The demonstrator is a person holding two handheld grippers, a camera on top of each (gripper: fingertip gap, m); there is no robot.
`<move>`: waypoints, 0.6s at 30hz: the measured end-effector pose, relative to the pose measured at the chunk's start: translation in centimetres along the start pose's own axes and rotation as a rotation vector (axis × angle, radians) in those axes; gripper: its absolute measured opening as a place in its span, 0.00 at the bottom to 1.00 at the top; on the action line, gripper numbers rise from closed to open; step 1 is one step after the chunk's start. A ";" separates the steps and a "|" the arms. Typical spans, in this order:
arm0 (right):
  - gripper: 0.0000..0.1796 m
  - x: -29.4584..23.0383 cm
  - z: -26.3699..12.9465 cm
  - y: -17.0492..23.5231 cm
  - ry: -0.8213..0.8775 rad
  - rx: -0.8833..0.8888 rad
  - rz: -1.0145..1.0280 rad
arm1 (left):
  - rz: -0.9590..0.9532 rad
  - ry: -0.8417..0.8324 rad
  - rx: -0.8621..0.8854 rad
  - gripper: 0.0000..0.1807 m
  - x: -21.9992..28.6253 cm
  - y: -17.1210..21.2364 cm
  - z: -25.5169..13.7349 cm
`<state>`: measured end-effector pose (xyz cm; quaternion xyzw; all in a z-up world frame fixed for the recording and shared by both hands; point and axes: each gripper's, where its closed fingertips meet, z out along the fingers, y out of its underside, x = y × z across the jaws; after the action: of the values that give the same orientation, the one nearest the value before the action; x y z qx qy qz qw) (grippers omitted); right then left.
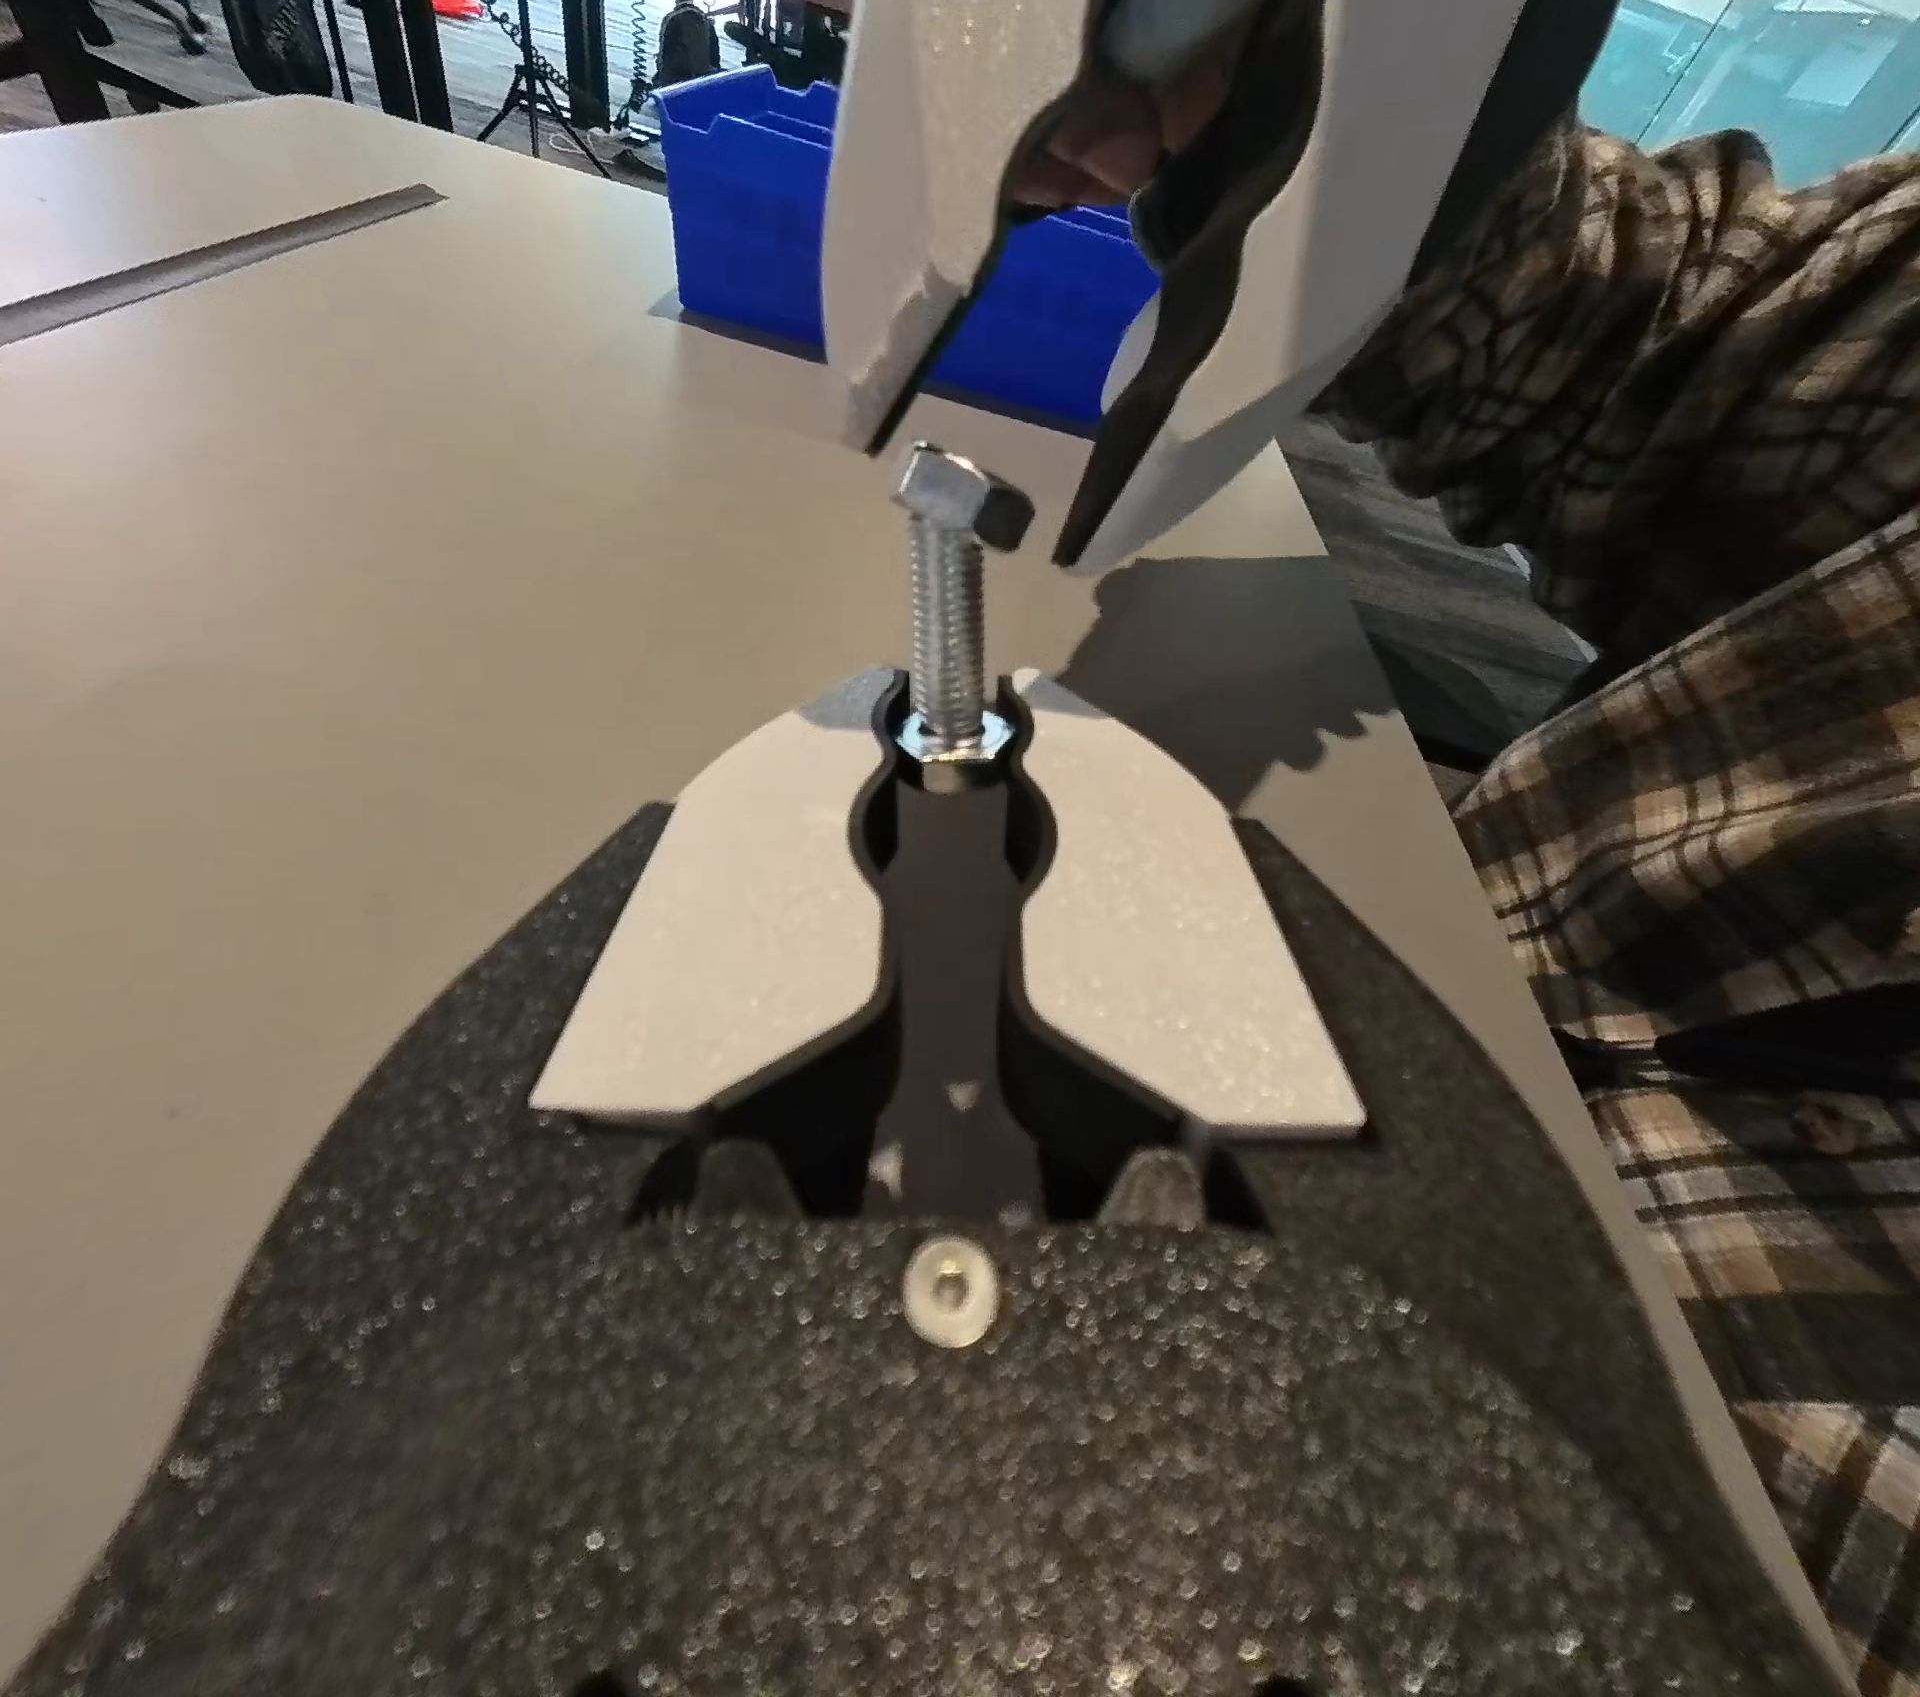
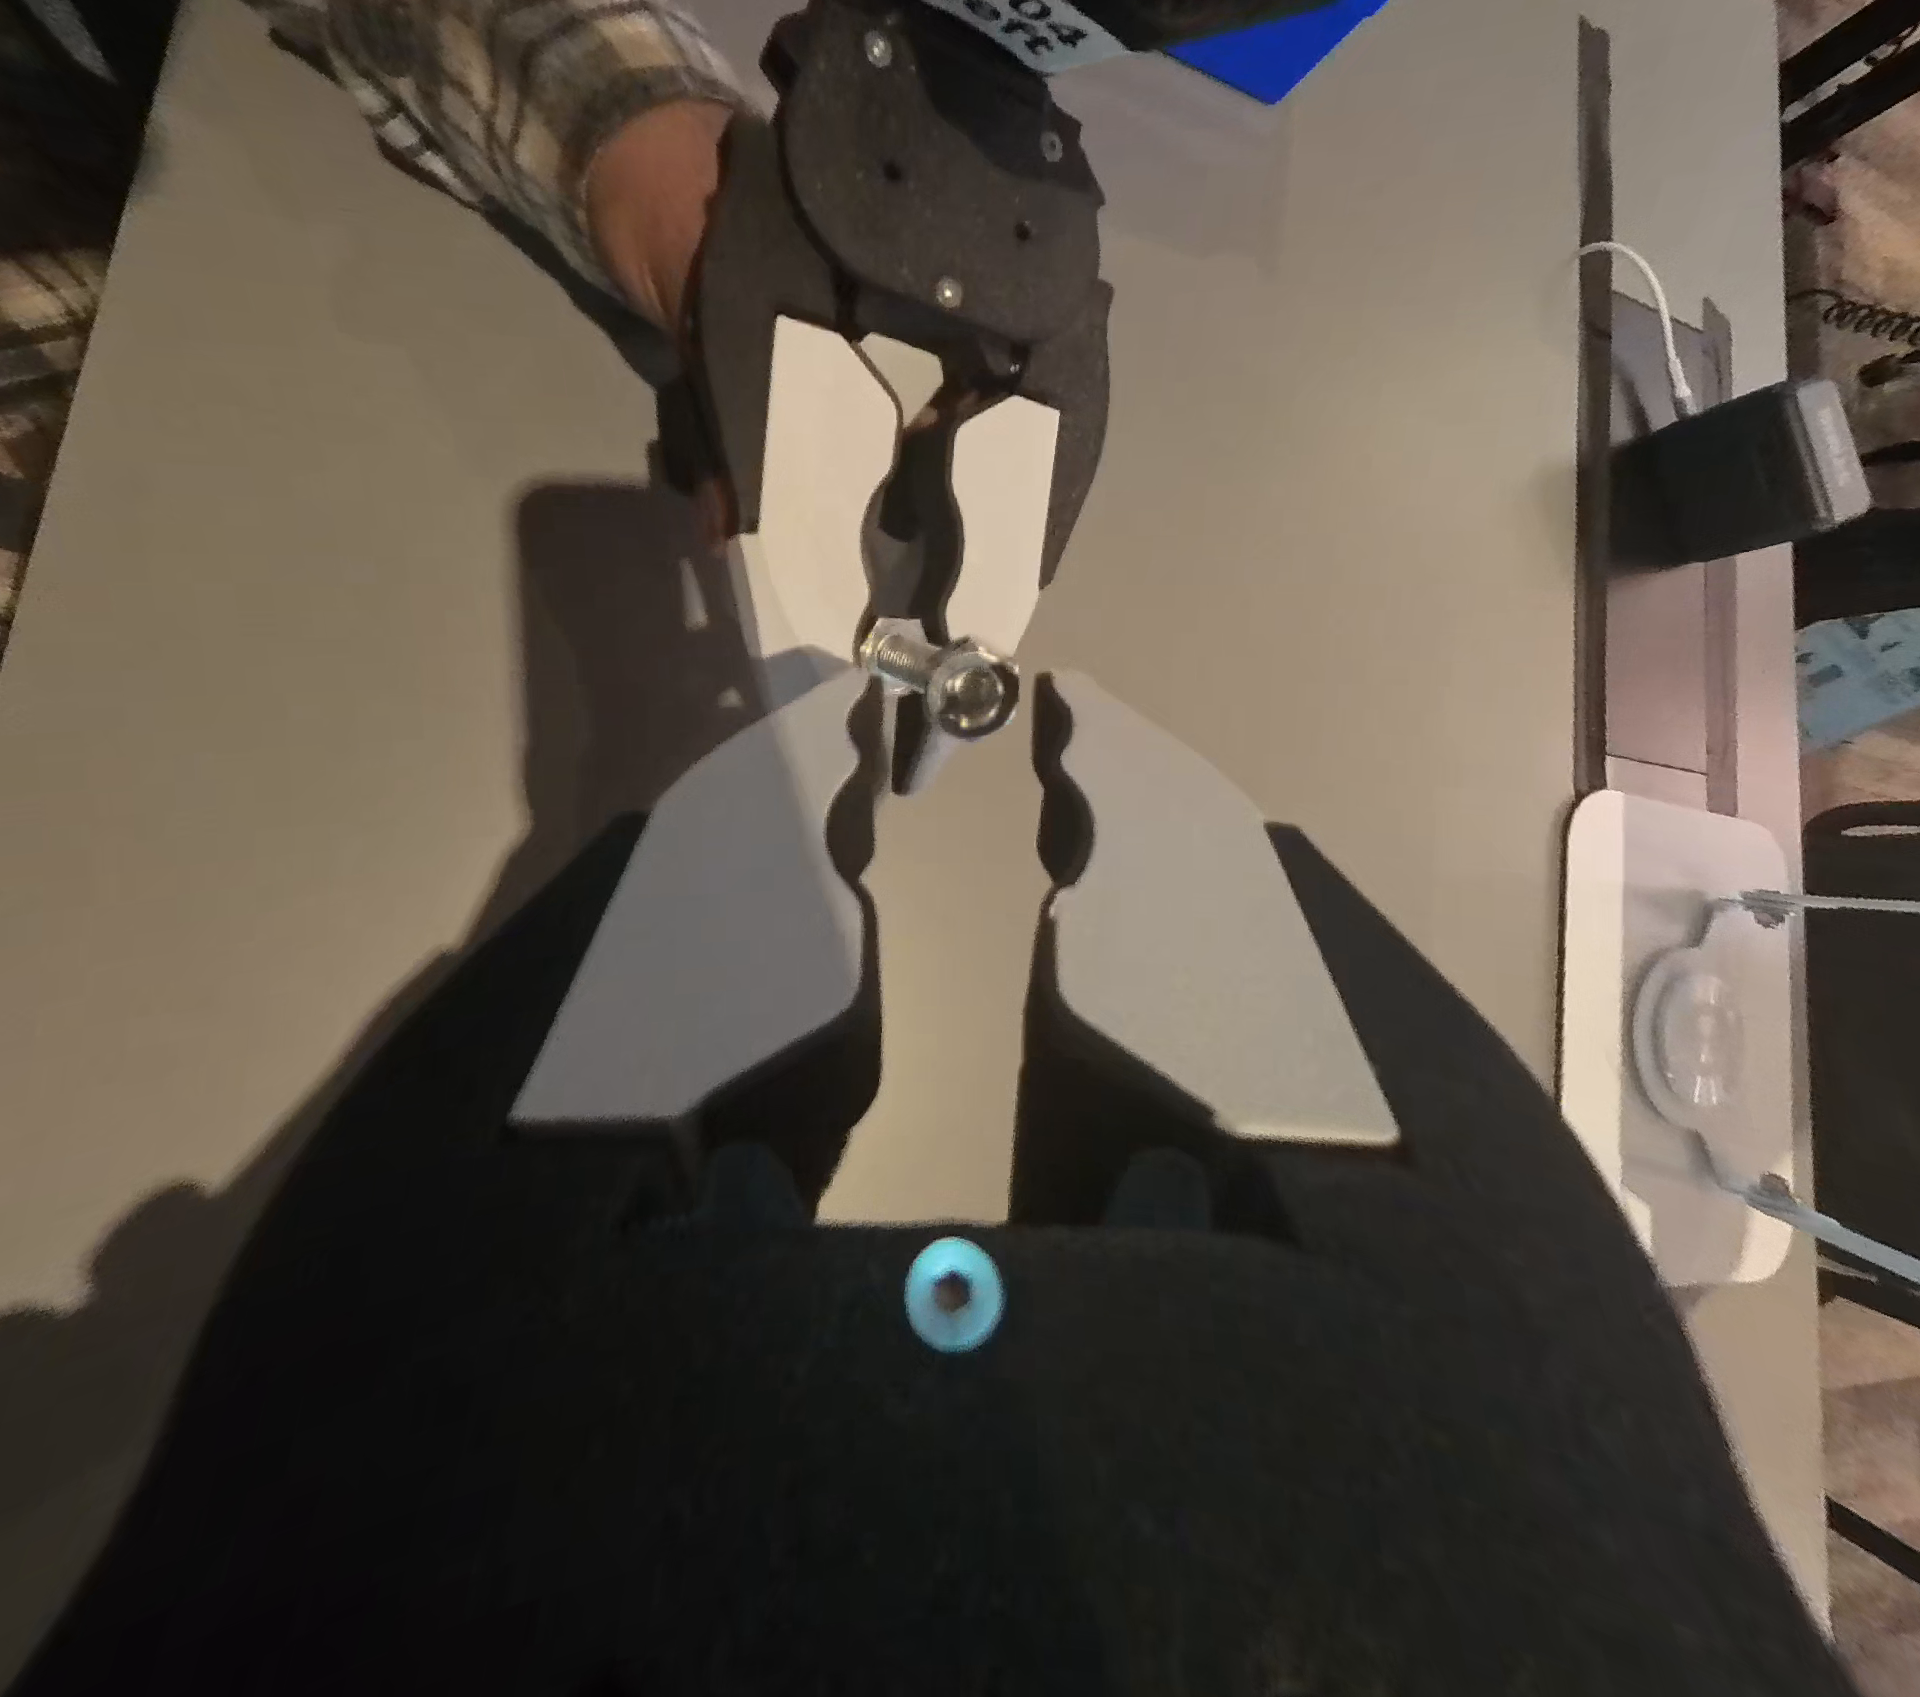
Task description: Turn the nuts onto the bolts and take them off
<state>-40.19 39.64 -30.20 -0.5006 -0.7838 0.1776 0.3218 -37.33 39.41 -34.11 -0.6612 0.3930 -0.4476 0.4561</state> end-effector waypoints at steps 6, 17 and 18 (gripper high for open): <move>0.09 0.2 0.1 0.1 -0.015 0.006 0.022 | 0.000 0.003 -0.001 0.08 0.0 0.0 0.1; 0.09 -1.5 0.0 1.3 -0.241 -0.062 0.160 | 0.167 -0.065 -0.123 0.08 0.1 1.4 0.7; 0.09 -1.7 -0.1 1.4 -0.259 -0.072 0.169 | 0.187 -0.073 -0.135 0.08 0.1 1.5 0.8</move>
<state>-38.74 38.76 -31.54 -0.5491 -0.7796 0.2389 0.1835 -36.74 39.10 -35.65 -0.6668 0.4653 -0.3511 0.4644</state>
